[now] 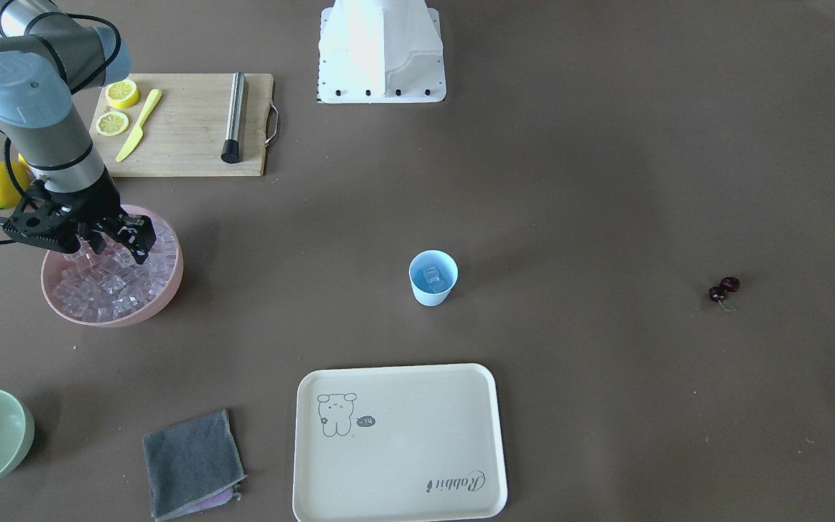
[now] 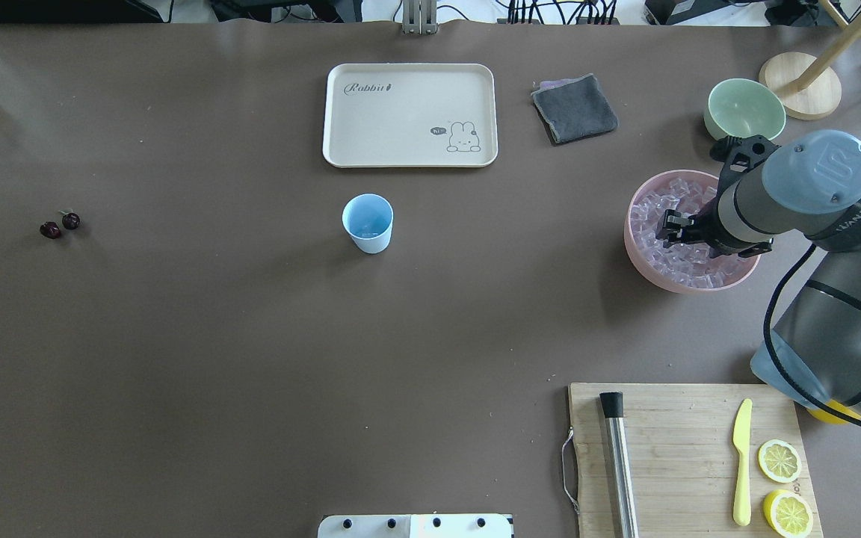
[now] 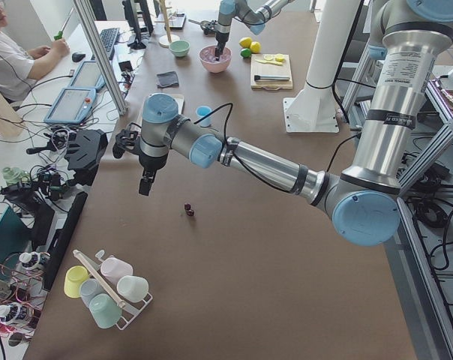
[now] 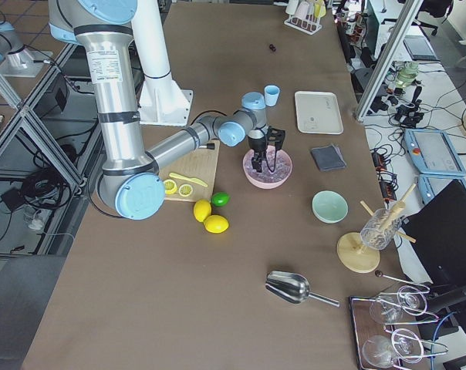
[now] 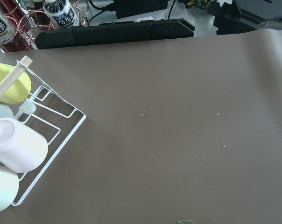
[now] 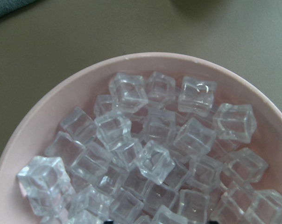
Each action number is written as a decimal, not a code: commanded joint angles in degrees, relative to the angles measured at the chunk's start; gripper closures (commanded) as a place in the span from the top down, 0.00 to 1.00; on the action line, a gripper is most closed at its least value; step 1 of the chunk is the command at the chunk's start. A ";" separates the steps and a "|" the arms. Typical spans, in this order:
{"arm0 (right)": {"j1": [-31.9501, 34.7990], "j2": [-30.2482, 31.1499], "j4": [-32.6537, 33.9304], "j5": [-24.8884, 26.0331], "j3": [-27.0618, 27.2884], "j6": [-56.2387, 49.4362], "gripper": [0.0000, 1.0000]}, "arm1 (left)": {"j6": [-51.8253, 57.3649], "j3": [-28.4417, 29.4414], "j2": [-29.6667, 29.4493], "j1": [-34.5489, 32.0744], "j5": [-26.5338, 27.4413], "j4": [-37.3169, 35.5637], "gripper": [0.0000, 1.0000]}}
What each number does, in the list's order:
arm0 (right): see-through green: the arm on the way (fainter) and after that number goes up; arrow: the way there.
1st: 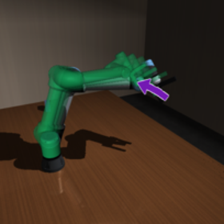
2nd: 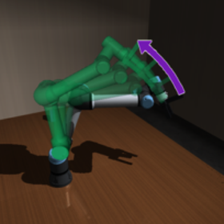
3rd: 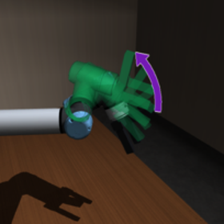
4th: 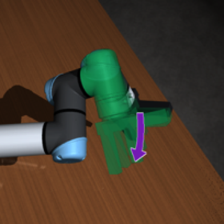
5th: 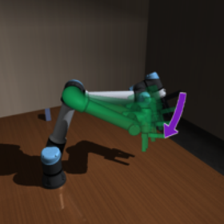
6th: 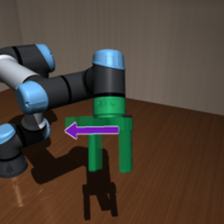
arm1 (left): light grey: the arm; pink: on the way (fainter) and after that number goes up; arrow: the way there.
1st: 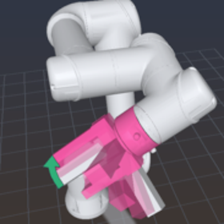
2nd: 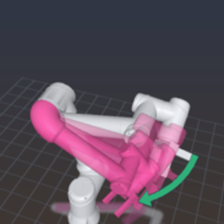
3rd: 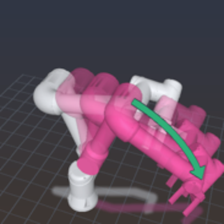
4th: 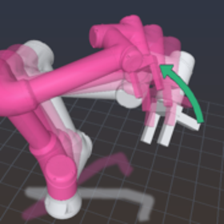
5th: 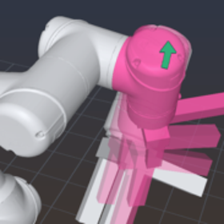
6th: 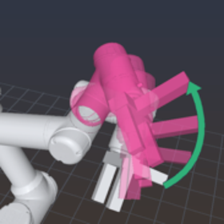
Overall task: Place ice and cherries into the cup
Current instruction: 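Lower the right gripper into the ice and grasp a third cube, then carry the third ice cube with the right gripper to the blue cup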
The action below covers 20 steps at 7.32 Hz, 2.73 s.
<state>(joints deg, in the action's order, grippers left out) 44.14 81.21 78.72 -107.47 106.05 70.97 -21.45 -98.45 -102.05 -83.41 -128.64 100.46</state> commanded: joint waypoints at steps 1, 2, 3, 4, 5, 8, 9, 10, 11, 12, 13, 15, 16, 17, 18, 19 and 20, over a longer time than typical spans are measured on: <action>-0.81 0.35 0.03 0.86 -0.23 0.66 0.67 | -0.17 0.10 0.79 0.00 0.05 1.92 0.98; -0.81 0.17 0.03 0.95 -0.49 0.66 0.67 | -0.35 0.02 0.80 0.00 0.05 1.94 0.98; -0.81 0.26 0.03 0.95 -0.58 0.66 0.67 | -0.35 -0.07 0.80 0.00 0.05 1.94 0.98; -0.81 0.43 0.12 1.12 -0.67 0.66 0.67 | -0.35 -0.07 0.71 0.00 0.05 1.94 0.98; -0.90 0.78 0.03 1.91 -0.93 0.66 0.66 | -0.44 -0.07 0.71 0.00 0.05 2.02 0.98; -0.99 0.00 0.12 2.00 -2.16 0.66 0.00 | -0.70 -0.42 0.62 0.00 0.05 2.11 0.98; -0.90 0.08 0.12 2.09 -2.17 0.66 0.00 | -0.70 -0.42 0.53 0.00 -0.03 2.11 0.98; -0.81 0.08 0.12 2.00 -1.73 0.58 0.00 | -0.70 -0.42 0.36 0.00 0.05 2.11 0.98; 0.32 -0.09 0.12 1.91 -1.21 0.49 0.00 | -0.79 -0.42 0.27 0.09 -0.03 2.11 0.98; 2.42 -0.35 0.12 1.39 0.45 0.05 0.00 | -0.79 -0.51 0.18 0.00 -0.04 2.11 0.98; 3.83 -0.79 0.12 1.21 2.64 -0.30 0.00 | -0.79 -0.60 0.27 0.09 -0.47 2.11 0.98; 4.90 -10.58 0.12 1.82 2.84 -0.30 0.00 | -0.70 -0.78 0.36 0.09 -0.65 2.11 0.98; 3.94 -15.68 -0.06 2.09 2.67 -0.30 0.00 | -0.61 -1.12 0.53 0.44 -0.74 2.11 0.98; 2.28 -20.26 -0.06 3.22 2.58 -0.30 0.00 | -0.70 -1.65 0.62 0.96 -0.74 2.11 0.98; -0.17 -23.61 -0.49 4.36 1.97 -0.30 0.00 | -0.70 -1.65 0.62 1.40 -0.74 2.11 0.98; -3.50 -26.60 -0.67 8.29 0.31 -0.39 0.00 | -0.70 -1.65 0.53 1.67 -0.65 2.11 0.98; -6.76 -29.94 -2.15 13.11 -3.01 -0.48 0.00 | -0.70 -1.74 0.53 1.76 -0.74 2.11 0.98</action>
<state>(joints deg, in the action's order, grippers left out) 41.42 55.59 77.83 -99.61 106.26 70.59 -22.15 -100.10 -101.48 -81.89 -129.34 102.57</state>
